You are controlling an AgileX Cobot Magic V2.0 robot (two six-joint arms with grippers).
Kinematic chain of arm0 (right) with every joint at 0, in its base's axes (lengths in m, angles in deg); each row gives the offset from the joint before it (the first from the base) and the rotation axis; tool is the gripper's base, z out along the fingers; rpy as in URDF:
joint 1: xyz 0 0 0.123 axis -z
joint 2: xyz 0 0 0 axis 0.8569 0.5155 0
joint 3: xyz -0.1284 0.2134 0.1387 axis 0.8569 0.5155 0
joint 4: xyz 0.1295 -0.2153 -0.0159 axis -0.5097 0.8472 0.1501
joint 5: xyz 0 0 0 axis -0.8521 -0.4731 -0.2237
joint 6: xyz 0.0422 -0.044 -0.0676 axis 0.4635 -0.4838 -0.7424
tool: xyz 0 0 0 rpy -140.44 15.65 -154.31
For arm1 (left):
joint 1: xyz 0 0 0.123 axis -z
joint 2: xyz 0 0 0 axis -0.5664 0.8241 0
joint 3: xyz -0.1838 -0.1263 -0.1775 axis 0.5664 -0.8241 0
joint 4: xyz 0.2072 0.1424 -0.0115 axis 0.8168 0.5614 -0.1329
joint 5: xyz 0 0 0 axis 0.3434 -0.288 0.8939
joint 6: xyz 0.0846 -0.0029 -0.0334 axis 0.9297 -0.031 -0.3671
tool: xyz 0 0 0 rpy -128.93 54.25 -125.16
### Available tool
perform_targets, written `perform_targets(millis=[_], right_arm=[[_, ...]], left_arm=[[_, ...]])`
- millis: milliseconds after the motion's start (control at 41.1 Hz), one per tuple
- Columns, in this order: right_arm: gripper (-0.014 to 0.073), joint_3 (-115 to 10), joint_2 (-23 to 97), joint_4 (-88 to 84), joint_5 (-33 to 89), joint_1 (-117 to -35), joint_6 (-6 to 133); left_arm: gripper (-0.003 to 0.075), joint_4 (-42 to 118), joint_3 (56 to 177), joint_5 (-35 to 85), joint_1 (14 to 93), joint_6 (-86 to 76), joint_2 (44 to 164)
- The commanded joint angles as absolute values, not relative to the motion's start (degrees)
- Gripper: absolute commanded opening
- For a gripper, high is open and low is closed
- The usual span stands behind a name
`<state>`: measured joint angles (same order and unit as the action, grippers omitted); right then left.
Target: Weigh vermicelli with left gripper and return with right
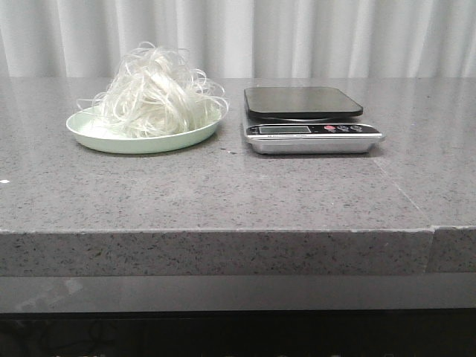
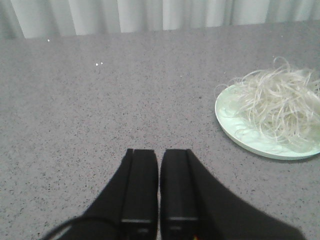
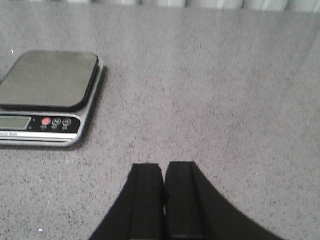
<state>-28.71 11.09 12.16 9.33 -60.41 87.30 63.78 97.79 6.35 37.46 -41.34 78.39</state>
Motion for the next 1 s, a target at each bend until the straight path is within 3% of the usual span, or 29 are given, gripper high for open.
perform_targets(millis=[0, 97, 195, 292, 560, 974], right_arm=[[0.0161, -30.04, 12.35, 13.08, 13.08, -59.94, 87.32], [0.0241, -30.04, 12.59, 13.73, 13.27, -59.94, 87.32], [0.0421, -30.04, 12.59, 13.84, 13.56, -59.94, 87.32], [0.0536, -30.04, 12.59, 13.84, 13.47, -59.94, 87.32], [0.0546, -30.04, 12.59, 13.84, 14.17, -59.94, 87.32], [0.0546, -30.04, 12.59, 13.79, 14.34, -59.94, 87.32]], left_arm=[[0.0153, 63.39, 99.31, 10.67, 37.91, -41.7, 79.9], [0.0253, 63.39, 99.31, 11.05, 37.91, -41.7, 80.9], [0.0419, 63.39, 99.31, 12.68, 37.91, -41.7, 82.3], [0.0498, 63.39, 100.15, 14.13, 37.91, -41.6, 84.64], [0.0489, 57.73, 107.24, 13.59, 39.31, -38.22, 94.45], [0.0489, 57.29, 116.7, 19.1, 56.71, -36.93, 115.39]])
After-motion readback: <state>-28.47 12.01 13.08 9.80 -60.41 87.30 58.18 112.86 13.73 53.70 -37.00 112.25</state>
